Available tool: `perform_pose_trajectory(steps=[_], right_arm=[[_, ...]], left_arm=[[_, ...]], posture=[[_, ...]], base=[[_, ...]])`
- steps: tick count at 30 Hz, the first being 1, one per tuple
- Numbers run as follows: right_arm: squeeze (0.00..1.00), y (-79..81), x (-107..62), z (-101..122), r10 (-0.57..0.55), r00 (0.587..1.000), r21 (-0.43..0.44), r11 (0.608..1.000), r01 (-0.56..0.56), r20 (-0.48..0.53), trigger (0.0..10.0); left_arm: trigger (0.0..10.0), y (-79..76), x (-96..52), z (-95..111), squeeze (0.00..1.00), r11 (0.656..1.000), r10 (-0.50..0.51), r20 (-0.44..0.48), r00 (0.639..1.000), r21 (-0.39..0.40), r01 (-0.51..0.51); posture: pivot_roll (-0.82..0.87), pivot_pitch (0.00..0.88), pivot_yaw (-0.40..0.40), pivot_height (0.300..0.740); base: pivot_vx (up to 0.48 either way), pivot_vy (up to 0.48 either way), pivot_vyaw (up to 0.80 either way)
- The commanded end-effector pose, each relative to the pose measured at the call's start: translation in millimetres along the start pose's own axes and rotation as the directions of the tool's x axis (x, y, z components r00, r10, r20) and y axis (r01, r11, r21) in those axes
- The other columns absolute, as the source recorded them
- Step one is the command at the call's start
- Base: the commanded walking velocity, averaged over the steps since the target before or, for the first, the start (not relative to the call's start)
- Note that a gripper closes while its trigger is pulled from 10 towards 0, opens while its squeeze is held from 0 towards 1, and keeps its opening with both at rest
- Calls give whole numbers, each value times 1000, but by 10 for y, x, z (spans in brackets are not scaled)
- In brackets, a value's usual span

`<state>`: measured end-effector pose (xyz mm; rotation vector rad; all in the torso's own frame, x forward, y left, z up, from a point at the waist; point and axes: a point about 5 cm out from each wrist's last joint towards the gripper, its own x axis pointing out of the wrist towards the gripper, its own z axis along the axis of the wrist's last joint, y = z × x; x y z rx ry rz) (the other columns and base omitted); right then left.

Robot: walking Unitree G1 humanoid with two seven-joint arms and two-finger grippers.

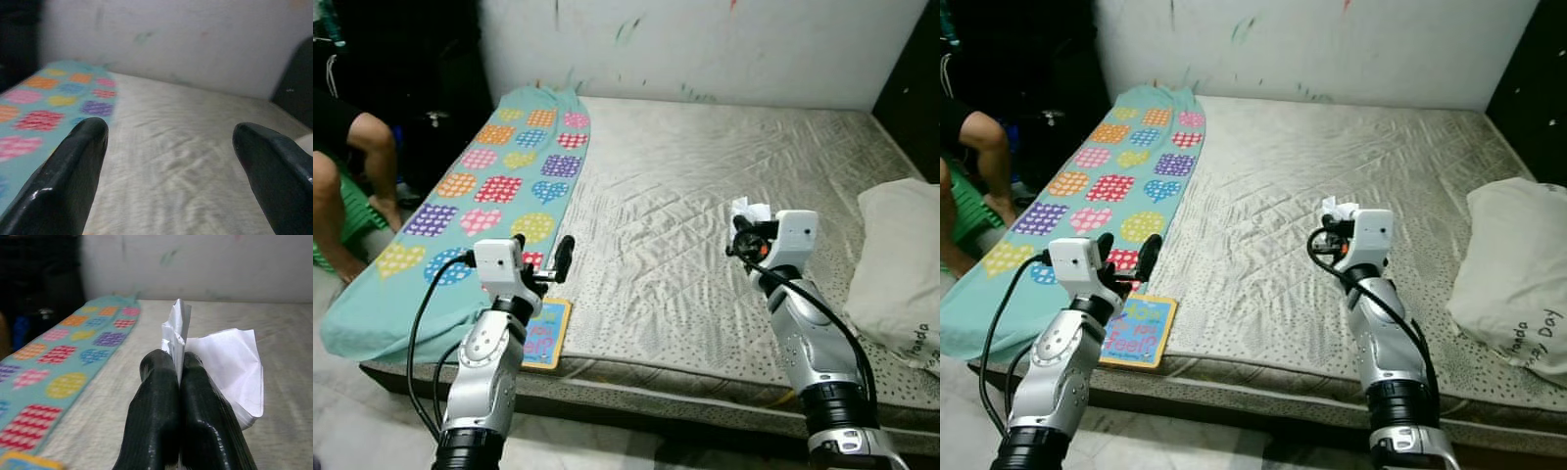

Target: Clean up the room

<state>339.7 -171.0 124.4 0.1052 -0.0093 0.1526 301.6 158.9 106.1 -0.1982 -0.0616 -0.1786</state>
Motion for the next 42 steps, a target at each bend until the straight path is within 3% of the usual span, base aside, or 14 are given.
perform_pose_trajectory(steps=[1,8,33,42], right_arm=[[0,47,41,73,24,999,-11,1000,-24,22,10000],[0,56,45,77,30,999,-18,999,-29,23,10000],[0,49,37,59,23,1000,-17,1000,-22,19,10000],[0,46,35,56,21,1000,-19,1000,-21,19,10000]], left_arm=[[10000,14,11,57,0,1000,-9,28,1000,7,9],[10000,-7,1,80,0,999,-31,45,998,-11,32],[10000,5,-4,74,0,999,-39,37,999,-12,40],[10000,12,-4,68,0,999,-37,30,999,-9,38]], posture=[[-41,0,24,740],[-42,0,23,740],[-40,0,26,740],[-38,0,27,740]], base=[[0,0,0],[0,0,0],[255,0,0],[81,0,-426]])
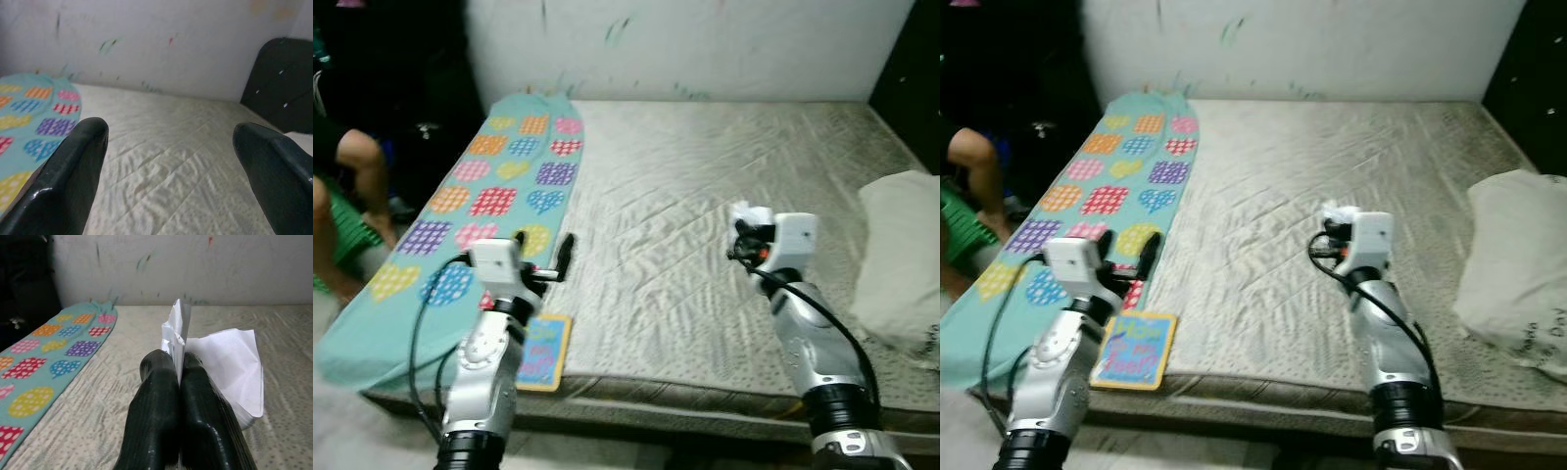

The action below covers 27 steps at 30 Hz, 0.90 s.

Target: Clean up the room

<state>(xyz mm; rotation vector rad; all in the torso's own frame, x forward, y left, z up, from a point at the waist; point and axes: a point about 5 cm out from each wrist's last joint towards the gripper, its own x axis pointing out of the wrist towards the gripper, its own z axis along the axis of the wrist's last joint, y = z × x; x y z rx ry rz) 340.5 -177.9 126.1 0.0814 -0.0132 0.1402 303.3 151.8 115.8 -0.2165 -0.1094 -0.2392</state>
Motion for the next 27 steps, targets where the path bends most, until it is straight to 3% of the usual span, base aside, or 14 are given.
perform_pose_trajectory(steps=[1,15,27], right_arm=[[0,111,36,33,33,999,5,999,-33,18,10000],[0,73,39,37,29,999,-7,1000,-29,18,10000],[0,75,45,34,33,999,-12,999,-33,16,10000]], left_arm=[[10000,93,-46,-9,0,1000,27,-14,1000,7,-27],[10000,84,-44,-21,0,1000,21,-19,1000,8,-21],[10000,75,-46,-25,0,1000,16,-19,1000,7,-16]], posture=[[-38,0,28,740],[-40,0,27,740],[-40,0,25,740]], base=[[0,0,0],[0,0,0],[321,0,0]])
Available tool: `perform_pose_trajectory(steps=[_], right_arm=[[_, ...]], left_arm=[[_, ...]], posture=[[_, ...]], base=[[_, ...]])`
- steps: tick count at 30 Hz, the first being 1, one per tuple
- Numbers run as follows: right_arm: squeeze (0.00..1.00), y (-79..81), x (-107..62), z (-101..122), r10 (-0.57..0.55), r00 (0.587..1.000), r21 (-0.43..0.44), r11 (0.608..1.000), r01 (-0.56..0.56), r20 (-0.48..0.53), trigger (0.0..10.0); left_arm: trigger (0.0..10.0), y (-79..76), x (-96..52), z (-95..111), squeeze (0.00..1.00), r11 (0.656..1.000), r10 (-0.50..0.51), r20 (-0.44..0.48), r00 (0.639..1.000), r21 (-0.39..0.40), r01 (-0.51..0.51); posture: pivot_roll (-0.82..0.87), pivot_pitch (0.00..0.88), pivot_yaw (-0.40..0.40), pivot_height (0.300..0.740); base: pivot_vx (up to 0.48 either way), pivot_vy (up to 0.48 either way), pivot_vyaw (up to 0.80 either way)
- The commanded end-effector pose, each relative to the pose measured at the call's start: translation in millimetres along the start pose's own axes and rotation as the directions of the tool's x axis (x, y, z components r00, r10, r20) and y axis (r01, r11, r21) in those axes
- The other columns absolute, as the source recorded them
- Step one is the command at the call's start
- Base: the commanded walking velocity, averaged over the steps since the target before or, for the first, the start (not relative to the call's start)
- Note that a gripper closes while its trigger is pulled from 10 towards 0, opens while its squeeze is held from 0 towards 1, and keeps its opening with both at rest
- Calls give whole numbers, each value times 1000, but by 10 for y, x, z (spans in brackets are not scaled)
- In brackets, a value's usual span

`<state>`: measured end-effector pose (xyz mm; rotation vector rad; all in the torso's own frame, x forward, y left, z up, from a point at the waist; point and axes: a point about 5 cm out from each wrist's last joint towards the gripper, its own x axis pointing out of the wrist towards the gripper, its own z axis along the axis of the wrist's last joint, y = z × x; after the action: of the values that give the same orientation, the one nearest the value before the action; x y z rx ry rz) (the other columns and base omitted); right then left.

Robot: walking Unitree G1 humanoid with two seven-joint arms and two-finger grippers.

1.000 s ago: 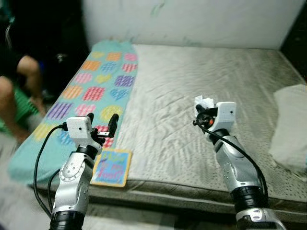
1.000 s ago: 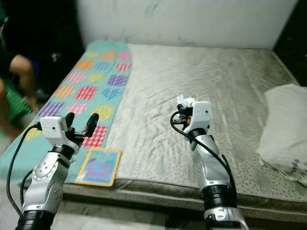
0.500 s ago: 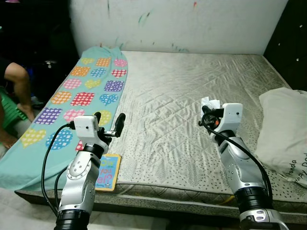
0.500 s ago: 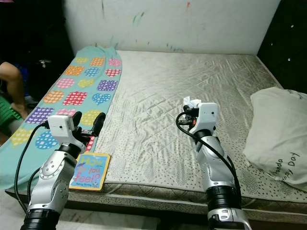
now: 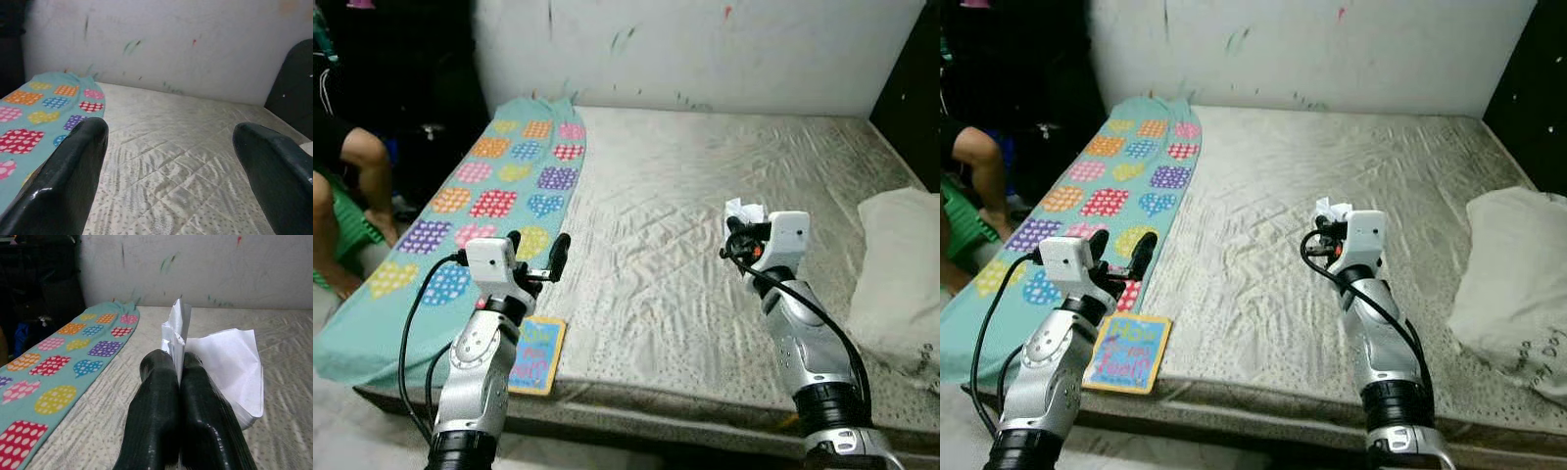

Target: Clean up the room

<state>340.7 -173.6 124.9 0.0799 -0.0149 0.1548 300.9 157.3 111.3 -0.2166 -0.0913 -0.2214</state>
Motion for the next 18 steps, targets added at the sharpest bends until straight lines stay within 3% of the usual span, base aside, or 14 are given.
perform_pose_trajectory(steps=[1,7,18], right_arm=[[0,34,38,49,19,1000,-10,1000,-19,15,10000],[0,33,34,37,18,1000,-12,1000,-18,12,10000],[0,-18,15,28,11,1000,-25,1000,-11,8,10000]], left_arm=[[10000,20,-5,5,0,1000,-4,-3,1000,8,4],[10000,28,0,1,0,1000,0,-10,1000,7,0],[10000,57,1,-17,0,1000,26,-24,999,5,-25]], posture=[[-40,0,25,740],[-40,0,27,740],[-40,0,31,740]], base=[[307,0,0],[289,0,0],[0,0,0]])
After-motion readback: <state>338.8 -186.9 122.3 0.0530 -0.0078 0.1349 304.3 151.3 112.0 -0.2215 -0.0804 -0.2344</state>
